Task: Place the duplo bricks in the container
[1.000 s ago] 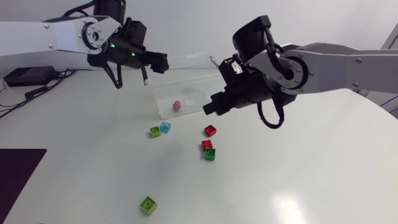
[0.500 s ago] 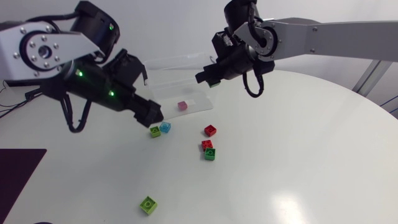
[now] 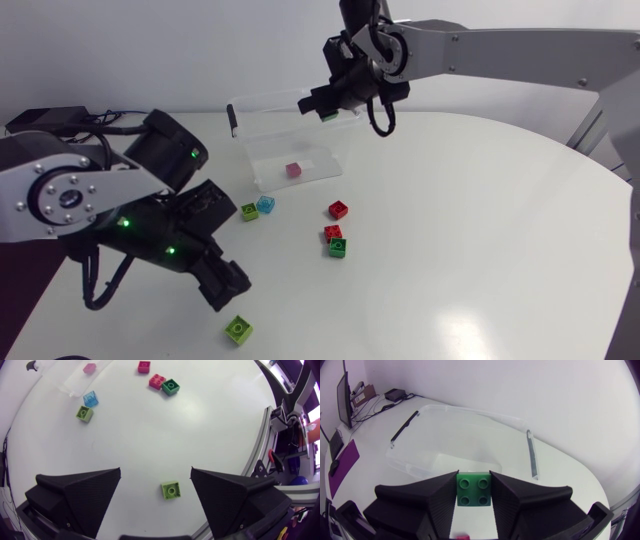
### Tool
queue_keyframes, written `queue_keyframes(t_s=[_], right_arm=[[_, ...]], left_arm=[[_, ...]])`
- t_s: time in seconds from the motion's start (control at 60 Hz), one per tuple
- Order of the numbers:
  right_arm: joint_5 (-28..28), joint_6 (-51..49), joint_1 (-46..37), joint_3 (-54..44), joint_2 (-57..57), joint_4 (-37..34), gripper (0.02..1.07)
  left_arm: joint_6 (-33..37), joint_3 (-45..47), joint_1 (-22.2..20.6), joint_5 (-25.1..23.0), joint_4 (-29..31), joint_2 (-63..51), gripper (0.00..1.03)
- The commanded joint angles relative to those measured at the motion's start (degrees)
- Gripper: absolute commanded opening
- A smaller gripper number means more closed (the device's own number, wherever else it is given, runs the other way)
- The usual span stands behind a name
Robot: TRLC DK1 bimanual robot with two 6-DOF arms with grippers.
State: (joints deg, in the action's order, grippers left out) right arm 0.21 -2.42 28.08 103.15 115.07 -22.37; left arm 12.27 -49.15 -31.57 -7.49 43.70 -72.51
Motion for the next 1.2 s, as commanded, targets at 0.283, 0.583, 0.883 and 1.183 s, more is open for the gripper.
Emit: queue_keyframes(t_s=[0.283,0.583,0.883,1.183], right_arm=[[-0.1,-0.8,-1.2,6.4,5.9,-2.3,0.3],[0.4,-0.7,0.0,12.2,8.8,-5.2,0.3],[4.4,-0.7,2.6,16.9,12.2,-8.2,1.01],[4.4,-0.5,2.2,8.8,4.6,-9.1,1.01]], left_arm=[[-1.1,5.8,-2.9,0.3,0.5,1.1,0.98],[-1.5,6.7,-2.6,0.3,0.3,2.4,0.98],[-1.5,8.4,-2.3,0.4,0.2,4.2,0.98],[-1.7,10.5,-3.6,0.4,0.3,5.0,0.98]])
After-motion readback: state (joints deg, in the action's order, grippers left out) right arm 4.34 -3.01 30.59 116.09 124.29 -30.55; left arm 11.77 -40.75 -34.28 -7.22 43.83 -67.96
